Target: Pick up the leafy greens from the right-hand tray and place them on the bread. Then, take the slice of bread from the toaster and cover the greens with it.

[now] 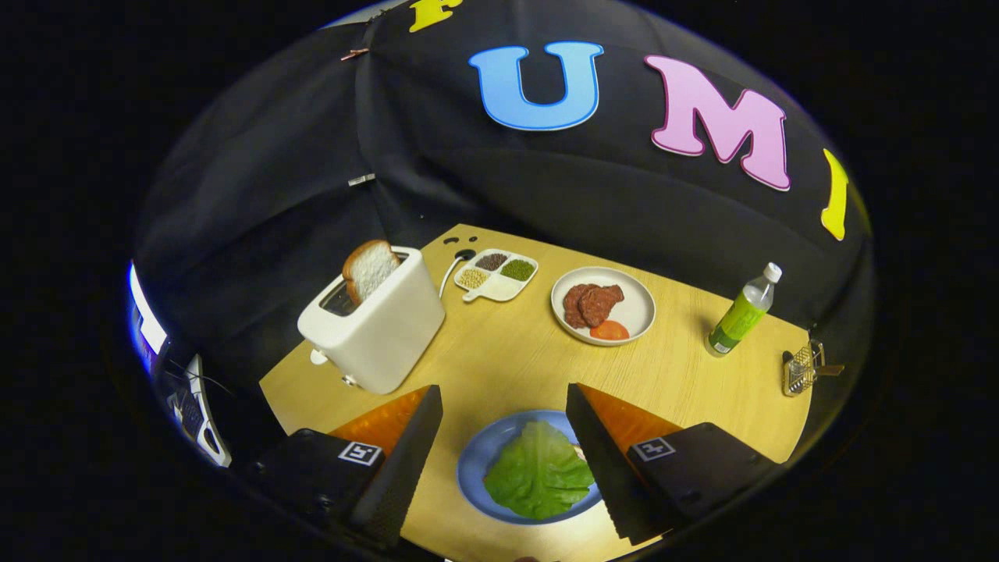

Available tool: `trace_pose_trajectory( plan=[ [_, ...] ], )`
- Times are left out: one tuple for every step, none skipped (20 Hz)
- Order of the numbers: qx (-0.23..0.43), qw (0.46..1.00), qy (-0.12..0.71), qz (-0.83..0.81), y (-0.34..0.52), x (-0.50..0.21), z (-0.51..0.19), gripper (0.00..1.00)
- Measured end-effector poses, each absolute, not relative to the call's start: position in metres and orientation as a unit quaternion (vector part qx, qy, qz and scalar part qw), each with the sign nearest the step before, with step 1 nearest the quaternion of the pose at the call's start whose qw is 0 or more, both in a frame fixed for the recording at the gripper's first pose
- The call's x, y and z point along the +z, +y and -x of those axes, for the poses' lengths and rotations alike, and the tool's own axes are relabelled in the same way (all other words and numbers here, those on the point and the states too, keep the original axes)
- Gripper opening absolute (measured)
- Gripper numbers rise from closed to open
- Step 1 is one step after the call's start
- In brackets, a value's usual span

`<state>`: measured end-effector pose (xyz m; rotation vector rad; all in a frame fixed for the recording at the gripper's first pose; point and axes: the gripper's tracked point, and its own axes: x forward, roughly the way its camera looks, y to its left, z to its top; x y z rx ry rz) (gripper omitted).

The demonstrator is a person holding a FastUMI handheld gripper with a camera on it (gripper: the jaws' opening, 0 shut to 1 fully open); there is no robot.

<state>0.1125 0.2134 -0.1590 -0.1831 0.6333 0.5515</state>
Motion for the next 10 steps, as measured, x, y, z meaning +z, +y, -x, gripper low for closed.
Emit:
trace_pose_trajectory(
  plan=[
    [0.270, 0.911, 0.298, 0.087, 0.223, -0.149, -0.115, 0.99],
    [0.272, 0.912, 0.293, 0.088, 0.231, -0.142, -0.118, 0.99],
    [0.271, 0.914, 0.288, 0.092, 0.239, -0.136, -0.121, 0.99],
    [0.268, 0.916, 0.283, 0.099, 0.247, -0.131, -0.124, 0.99],
    [0.267, 0.917, 0.276, 0.103, 0.257, -0.125, -0.126, 0.99],
    [0.269, 0.919, 0.268, 0.105, 0.269, -0.121, -0.129, 1.00],
    [0.271, 0.920, 0.263, 0.105, 0.280, -0.117, -0.131, 1.00],
    [0.273, 0.920, 0.259, 0.105, 0.292, -0.113, -0.132, 1.00],
    [0.275, 0.921, 0.257, 0.102, 0.305, -0.110, -0.135, 1.00],
    [0.278, 0.921, 0.256, 0.098, 0.317, -0.109, -0.133, 1.00]
  ],
)
